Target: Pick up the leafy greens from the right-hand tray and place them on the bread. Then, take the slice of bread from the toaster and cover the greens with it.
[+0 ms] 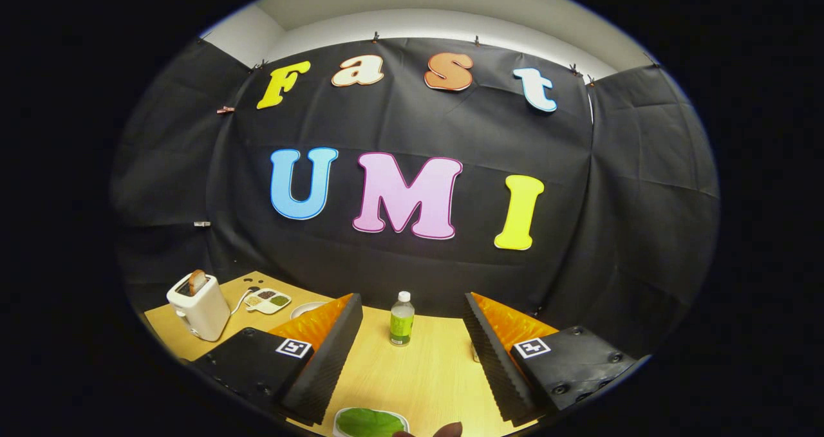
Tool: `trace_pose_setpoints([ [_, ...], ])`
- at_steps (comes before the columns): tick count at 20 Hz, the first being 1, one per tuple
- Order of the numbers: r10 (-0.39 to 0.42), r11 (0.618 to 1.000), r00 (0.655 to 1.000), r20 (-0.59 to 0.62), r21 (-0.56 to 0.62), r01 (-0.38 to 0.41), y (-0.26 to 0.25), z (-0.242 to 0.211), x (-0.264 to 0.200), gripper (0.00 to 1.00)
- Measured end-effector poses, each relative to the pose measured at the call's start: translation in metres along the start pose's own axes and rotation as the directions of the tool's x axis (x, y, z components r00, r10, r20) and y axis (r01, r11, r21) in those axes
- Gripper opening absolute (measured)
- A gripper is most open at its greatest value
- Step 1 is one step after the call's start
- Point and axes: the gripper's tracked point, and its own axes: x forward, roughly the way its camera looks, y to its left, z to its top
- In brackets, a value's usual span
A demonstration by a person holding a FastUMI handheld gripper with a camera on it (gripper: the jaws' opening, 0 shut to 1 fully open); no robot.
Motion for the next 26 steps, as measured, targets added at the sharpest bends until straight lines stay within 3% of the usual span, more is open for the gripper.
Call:
trace_pose_setpoints([
  [11,0.054,0.999,0.998,-0.016,0.007,-0.054,0.010,-0.001,-0.014,0.98],
  [15,0.112,0.994,0.992,-0.057,0.007,-0.112,0.022,-0.013,-0.015,0.98],
  [22,0.236,0.968,0.941,-0.241,-0.028,-0.250,0.051,-0.084,-0.023,0.98],
  [26,0.254,0.956,0.879,-0.403,-0.030,-0.290,0.058,-0.157,-0.027,0.95],
])
